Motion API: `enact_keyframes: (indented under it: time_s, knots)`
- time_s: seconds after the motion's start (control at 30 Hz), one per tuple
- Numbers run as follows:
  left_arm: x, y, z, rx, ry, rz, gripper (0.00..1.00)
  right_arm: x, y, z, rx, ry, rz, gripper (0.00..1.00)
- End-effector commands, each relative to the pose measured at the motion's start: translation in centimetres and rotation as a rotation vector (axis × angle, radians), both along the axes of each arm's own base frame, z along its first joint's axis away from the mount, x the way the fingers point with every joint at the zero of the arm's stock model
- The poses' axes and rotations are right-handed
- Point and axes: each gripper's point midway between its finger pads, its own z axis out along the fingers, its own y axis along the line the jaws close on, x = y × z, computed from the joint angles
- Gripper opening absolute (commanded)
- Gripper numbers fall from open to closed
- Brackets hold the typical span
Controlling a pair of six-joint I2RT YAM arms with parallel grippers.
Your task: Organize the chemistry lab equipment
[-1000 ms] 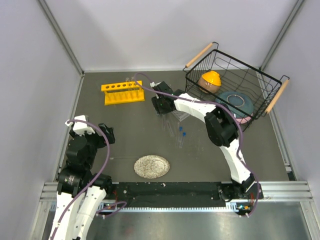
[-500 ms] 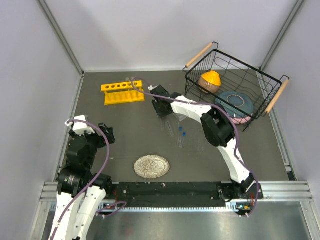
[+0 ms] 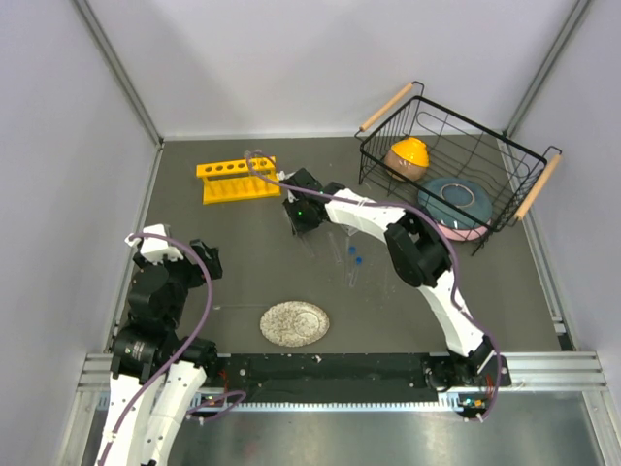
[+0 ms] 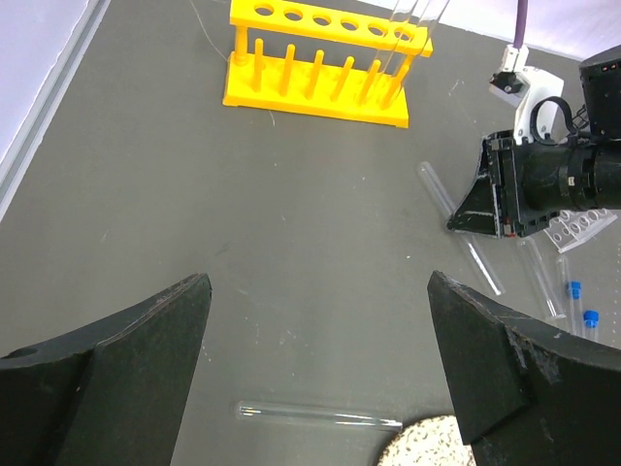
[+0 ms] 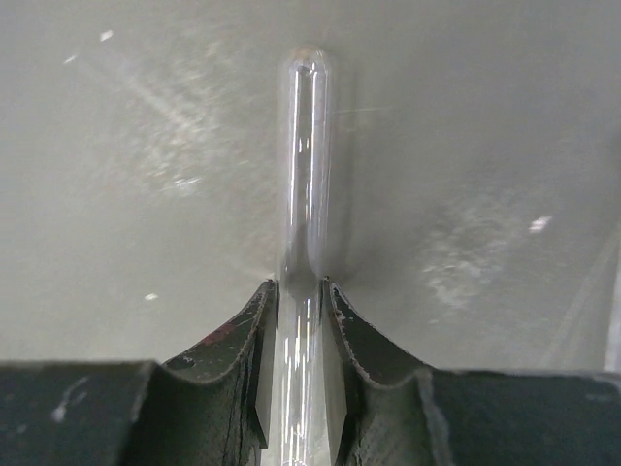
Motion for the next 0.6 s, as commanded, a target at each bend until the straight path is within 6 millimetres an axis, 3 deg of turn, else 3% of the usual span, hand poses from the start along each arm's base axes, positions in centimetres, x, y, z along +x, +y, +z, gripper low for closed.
enact_keyframes:
  time_s: [0.0,0.13,0.17,0.23,0.27,0.3,0.5,0.57]
  knots:
    - [0.2,0.0,0.4,-0.021,-0.020,0.009,0.99,-2.7,4.7,3.4,0.185,0.067,0.114,0.13]
    - [0.4,-0.6,0.4,-0.032,-0.014,-0.017,0.99,-5.1,6.0,6.5,0.305,0.122,0.204,0.13]
    - [0.3,-0.8,0.6,-0.038,-0.017,-0.030,0.99,-5.4,6.3,8.1,0.343,0.105,0.230,0.13]
    - [0.5,-1.1,0.6,-0.042,-0.008,-0.046,0.99,-6.7,6.2,8.8,0.372,0.131,0.275,0.13]
    - [0.5,-1.7,0.9,-0.052,-0.011,-0.073,0.99,-7.3,6.1,10.5,0.401,0.113,0.301,0.13]
    - [0.7,-2.1,0.7,-0.065,0.007,-0.089,0.99,-7.8,5.9,10.3,0.410,0.115,0.313,0.13]
    - [1.8,-7.4,0.6,-0.291,0.082,-0.282,0.99,-11.4,4.4,14.3,0.527,0.060,0.445,0.13]
    - [1.8,-8.6,1.9,-0.370,0.078,-0.320,0.99,-12.3,3.8,15.2,0.547,0.040,0.486,0.13]
